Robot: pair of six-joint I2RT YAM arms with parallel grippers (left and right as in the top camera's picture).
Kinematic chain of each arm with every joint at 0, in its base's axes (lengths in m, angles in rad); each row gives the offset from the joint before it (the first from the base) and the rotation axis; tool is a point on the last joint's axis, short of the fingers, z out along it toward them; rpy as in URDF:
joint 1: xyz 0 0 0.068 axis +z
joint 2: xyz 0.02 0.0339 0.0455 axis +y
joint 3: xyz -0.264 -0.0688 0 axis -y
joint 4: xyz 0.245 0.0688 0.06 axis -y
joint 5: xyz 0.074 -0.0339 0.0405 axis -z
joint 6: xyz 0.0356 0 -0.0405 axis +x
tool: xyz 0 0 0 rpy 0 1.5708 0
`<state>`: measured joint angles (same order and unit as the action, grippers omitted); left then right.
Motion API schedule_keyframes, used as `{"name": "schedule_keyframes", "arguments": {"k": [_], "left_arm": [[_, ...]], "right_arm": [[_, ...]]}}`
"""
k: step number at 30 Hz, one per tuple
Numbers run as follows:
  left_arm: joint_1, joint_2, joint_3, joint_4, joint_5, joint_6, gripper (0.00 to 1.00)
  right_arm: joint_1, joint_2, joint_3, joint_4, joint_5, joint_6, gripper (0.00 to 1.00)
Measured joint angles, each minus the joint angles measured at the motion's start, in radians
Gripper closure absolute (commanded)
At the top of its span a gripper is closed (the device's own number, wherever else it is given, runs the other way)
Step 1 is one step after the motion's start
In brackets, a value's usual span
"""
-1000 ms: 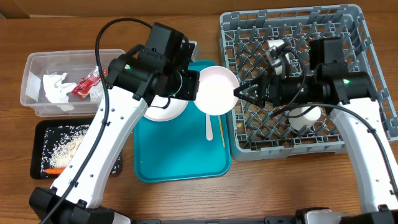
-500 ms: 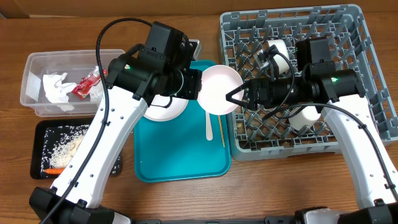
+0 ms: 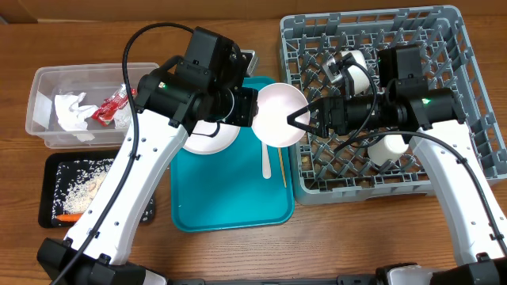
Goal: Sort waste into correct bins and load items into the dishwasher
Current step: 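Hand the pink bowl from the left gripper to the right gripper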
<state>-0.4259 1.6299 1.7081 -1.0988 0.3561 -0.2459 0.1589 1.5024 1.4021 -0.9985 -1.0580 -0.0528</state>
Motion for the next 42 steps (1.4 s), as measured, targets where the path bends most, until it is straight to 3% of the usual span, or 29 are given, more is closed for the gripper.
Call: {"name": "schedule_keyframes", "arguments": {"k": [6,12,22,30,42], "left_arm": [[0.000,0.000,0.000,0.001,0.000,0.014,0.92],[0.000,0.000,0.000,0.005,0.001,0.014,0.92],[0.000,0.000,0.000,0.008,0.005,0.014,0.84],[0.000,0.000,0.000,0.008,0.008,0.017,0.64],[0.000,0.000,0.000,0.008,0.008,0.018,0.62]], "right_arm": [[0.000,0.000,0.000,0.003,-0.009,-0.001,0.30],[0.000,0.000,0.000,0.004,-0.008,-0.003,0.47],[0.000,0.000,0.000,0.003,0.005,0.000,0.49],[0.000,0.000,0.000,0.008,0.038,0.001,0.56],[0.000,0.000,0.000,0.011,0.159,0.000,0.57]]}}
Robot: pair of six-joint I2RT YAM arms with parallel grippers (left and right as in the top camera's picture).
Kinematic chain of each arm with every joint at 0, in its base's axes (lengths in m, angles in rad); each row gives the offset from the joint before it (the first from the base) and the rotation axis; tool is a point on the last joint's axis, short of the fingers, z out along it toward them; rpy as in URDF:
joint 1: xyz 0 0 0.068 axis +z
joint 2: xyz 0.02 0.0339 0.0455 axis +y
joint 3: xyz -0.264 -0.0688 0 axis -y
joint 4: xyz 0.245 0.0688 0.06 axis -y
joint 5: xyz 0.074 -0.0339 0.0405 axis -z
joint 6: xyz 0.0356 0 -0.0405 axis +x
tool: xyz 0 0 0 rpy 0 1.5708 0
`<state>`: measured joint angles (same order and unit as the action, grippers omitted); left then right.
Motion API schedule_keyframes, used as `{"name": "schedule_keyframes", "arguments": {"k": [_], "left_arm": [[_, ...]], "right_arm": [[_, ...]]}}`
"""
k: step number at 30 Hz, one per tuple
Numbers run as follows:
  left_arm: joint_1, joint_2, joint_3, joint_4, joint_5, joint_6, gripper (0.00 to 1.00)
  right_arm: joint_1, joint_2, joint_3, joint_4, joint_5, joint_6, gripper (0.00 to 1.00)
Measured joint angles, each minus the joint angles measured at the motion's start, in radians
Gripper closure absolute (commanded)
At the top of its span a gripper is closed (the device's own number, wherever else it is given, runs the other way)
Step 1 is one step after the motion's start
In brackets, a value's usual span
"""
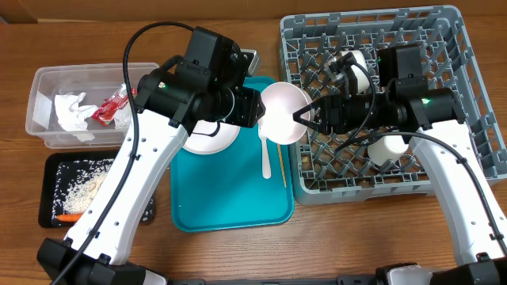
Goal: Sort waste into correct bins and load items into the dishwasher
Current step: 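Hand the pink bowl from the left gripper to the right gripper, then lower the pink bowl into the rack with the right gripper and release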
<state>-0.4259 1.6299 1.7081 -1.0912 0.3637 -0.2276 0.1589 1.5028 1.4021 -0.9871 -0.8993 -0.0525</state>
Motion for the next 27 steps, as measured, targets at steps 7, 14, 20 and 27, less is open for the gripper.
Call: {"name": "schedule_keyframes", "arguments": {"k": [7,14,20,27], "left_arm": [[0.000,0.000,0.000,0.000,0.000,0.003,0.61],[0.000,0.000,0.000,-0.008,-0.005,0.023,0.61],[0.000,0.000,0.000,-0.015,-0.026,0.026,0.61],[0.000,0.000,0.000,-0.024,-0.035,0.026,0.62]], "right_arm": [[0.000,0.000,0.000,0.019,0.161,0.000,0.57],[0.000,0.000,0.000,0.029,0.413,0.000,0.57],[0.000,0.000,0.000,0.031,0.623,0.000,0.58],[0.000,0.000,0.000,0.033,0.910,0.000,0.58]]}}
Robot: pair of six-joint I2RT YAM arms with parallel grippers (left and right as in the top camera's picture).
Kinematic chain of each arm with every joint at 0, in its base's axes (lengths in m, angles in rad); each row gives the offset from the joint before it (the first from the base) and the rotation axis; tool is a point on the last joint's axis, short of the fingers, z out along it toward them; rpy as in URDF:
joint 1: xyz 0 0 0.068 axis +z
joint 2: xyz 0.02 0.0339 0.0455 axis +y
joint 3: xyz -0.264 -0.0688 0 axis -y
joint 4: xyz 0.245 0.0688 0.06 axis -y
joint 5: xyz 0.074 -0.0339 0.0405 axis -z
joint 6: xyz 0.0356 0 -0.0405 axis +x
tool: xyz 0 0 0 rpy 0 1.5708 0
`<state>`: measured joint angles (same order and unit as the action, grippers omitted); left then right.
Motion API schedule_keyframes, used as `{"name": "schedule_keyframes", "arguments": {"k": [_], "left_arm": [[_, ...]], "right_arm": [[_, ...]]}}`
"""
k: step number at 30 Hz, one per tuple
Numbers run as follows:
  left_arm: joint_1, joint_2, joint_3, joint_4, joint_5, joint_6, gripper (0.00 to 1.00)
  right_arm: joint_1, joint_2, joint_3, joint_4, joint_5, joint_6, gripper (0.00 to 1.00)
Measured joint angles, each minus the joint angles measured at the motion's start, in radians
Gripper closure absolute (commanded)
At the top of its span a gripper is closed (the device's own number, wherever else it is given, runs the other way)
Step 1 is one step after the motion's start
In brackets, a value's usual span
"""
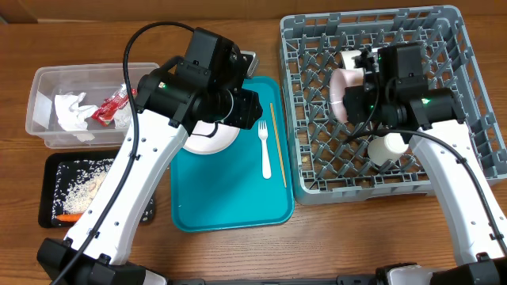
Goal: Sort waste into correct bins and load items into the dishwasher
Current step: 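Lower the pink bowl into the rack with the right gripper and release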
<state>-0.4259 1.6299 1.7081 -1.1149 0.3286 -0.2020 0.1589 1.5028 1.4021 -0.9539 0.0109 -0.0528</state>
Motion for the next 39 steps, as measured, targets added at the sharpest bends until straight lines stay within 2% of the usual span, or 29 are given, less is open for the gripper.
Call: {"name": "schedule_keyframes", "arguments": {"k": [5,10,18,24,29,30,31,32,33,39], "left_arm": [[0.000,0.000,0.000,-0.017,-0.015,0.000,0.62],[0.000,0.000,0.000,-0.026,-0.026,0.000,0.62],[0.000,0.000,0.000,-0.029,-0.038,0.000,0.62],[0.000,0.000,0.000,-0.028,-0.045,0.000,0.62],[0.000,0.000,0.000,-0.028,-0.056,0.000,0.62],[0.000,0.000,0.000,-0.028,-0.057,0.000,0.61],[0.000,0.000,0.000,-0.028,-0.057,0.000,0.61],[0.000,0.000,0.000,-0.028,-0.058,0.000,0.61],[0.000,0.000,0.000,-0.028,-0.060,0.000,0.61],[0.000,0.000,0.000,-0.028,-0.069,0.000,0.60]], "right_arm": [[-0.003,0.000,0.000,0.033,0.216,0.000,0.58],[-0.045,0.002,0.000,0.082,0.316,0.000,0.59],[-0.137,0.110,0.000,0.161,0.351,-0.008,0.60],[-0.137,0.222,0.000,0.219,0.343,-0.039,0.60],[-0.124,0.238,0.000,0.236,0.320,-0.052,0.60],[-0.124,0.241,0.000,0.241,0.317,-0.054,0.56],[-0.124,0.241,0.000,0.246,0.318,-0.056,0.46],[-0.124,0.241,0.000,0.252,0.318,-0.055,0.25],[-0.126,0.243,0.000,0.260,0.313,-0.051,0.14],[-0.127,0.272,0.000,0.280,0.303,-0.055,0.09]]}}
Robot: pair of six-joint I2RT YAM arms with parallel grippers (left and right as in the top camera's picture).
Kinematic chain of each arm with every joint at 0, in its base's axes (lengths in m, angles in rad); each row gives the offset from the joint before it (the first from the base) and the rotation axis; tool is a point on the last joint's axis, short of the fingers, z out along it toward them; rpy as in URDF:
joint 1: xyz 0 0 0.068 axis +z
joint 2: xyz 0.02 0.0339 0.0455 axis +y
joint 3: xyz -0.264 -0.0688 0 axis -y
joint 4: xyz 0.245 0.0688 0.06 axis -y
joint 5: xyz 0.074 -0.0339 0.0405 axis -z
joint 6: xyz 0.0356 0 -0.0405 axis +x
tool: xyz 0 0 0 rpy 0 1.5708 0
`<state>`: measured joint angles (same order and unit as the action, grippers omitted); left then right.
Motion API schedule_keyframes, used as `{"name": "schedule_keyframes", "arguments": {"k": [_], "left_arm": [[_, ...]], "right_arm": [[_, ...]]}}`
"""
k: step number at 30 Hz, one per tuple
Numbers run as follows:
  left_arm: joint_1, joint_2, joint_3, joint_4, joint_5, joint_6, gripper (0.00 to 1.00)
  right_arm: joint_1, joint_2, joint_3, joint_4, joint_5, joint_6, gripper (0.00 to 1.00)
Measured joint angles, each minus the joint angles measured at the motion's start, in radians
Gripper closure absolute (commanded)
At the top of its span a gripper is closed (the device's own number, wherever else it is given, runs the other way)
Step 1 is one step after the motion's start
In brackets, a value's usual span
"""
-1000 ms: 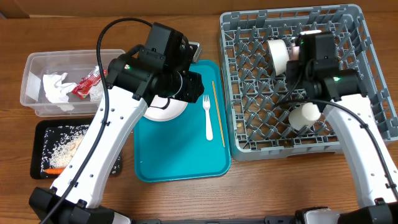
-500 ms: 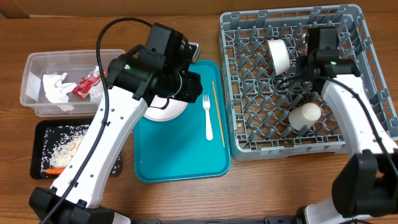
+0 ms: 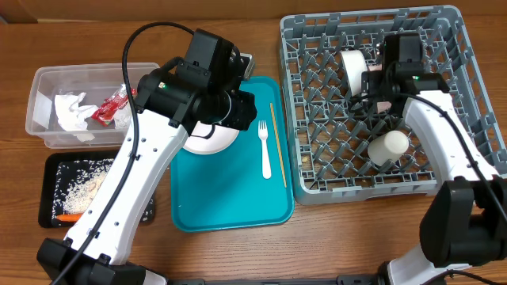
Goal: Sort waste into correct bins and load items into the dishwasher
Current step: 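Lower the pink bowl into the rack with the right gripper and release, then raise the right gripper from the rack and move it left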
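A white bowl (image 3: 352, 70) stands on edge among the tines at the back of the grey dishwasher rack (image 3: 451, 170). My right gripper (image 3: 369, 81) is against the bowl's right rim and looks shut on it. A white cup (image 3: 390, 146) sits lower in the rack. My left gripper (image 3: 244, 107) hovers open and holding nothing over the back of the teal tray (image 3: 230, 198), just right of a white plate (image 3: 207, 138). A white fork (image 3: 264, 146) and a chopstick (image 3: 278, 142) lie on the tray.
A clear bin (image 3: 40, 119) with crumpled paper and a red wrapper stands at the far left. In front of it is a black tray (image 3: 55, 170) holding rice and a carrot piece. A dark object sits behind the teal tray.
My right gripper has moved further back in the rack with the bowl, which now stands on edge between the tines instead of tilted. The left arm has not moved.
Both grippers met at the white bowl above the tray's right edge, the left holding it and the right open at its rim. Then the right closed in on it. Then the right had the bowl over the rack, and it now stands in the rack.
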<state>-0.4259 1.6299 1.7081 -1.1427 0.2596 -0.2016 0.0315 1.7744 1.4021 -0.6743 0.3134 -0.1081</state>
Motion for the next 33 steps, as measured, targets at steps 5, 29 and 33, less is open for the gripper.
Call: {"name": "schedule_keyframes", "arguments": {"k": [5,29,33], "left_arm": [[0.000,0.000,0.000,0.000,-0.014,0.000,0.60],[0.179,0.000,0.000,-0.159,-0.029,0.000,0.56],[0.179,0.000,0.000,-0.142,-0.029,-0.001,0.60]], "right_arm": [[0.000,-0.002,0.000,-0.001,-0.001,0.008,0.06],[0.000,-0.388,0.122,-0.370,-0.613,0.154,0.00],[0.002,-0.373,0.122,-0.427,-0.754,0.157,0.00]]}}
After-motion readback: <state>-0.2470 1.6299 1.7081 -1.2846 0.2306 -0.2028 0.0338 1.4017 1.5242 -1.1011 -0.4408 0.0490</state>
